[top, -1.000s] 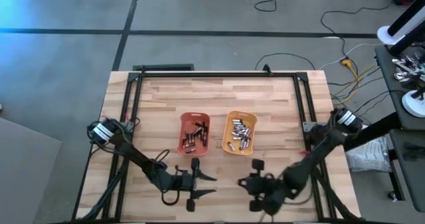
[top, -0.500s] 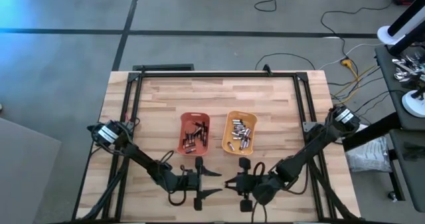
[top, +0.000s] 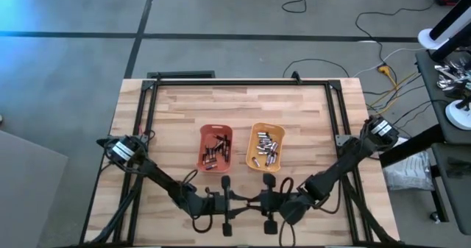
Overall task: Sort batteries
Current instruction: Put the brown-black battery into the orange bin
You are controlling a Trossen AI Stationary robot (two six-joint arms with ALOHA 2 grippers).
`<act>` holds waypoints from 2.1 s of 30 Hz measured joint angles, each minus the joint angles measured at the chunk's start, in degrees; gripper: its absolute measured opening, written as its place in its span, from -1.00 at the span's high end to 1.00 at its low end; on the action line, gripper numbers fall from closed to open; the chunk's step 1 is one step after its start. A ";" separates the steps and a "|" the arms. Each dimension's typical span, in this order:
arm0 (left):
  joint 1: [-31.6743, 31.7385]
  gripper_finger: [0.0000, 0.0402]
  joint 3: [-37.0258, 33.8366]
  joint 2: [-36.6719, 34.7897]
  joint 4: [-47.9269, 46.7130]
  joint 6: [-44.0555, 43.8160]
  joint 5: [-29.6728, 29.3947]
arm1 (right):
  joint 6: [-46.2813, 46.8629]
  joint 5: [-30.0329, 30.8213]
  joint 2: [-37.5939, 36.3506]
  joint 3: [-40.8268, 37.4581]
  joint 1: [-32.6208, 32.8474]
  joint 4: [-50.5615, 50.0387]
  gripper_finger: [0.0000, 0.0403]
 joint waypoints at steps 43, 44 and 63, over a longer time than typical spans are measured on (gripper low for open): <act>36.70 0.84 1.93 -20.79 -101.34 -31.97 25.20 | 47.83 18.99 -2.78 -20.30 14.34 -24.38 -0.19; 36.89 0.83 1.49 -20.79 -101.17 -32.47 25.88 | 47.66 18.64 -2.85 -20.38 14.34 -24.42 -0.19; 37.81 0.82 2.70 -13.79 -96.31 -35.87 28.52 | 46.13 15.25 -2.85 -20.83 13.20 -24.26 -0.40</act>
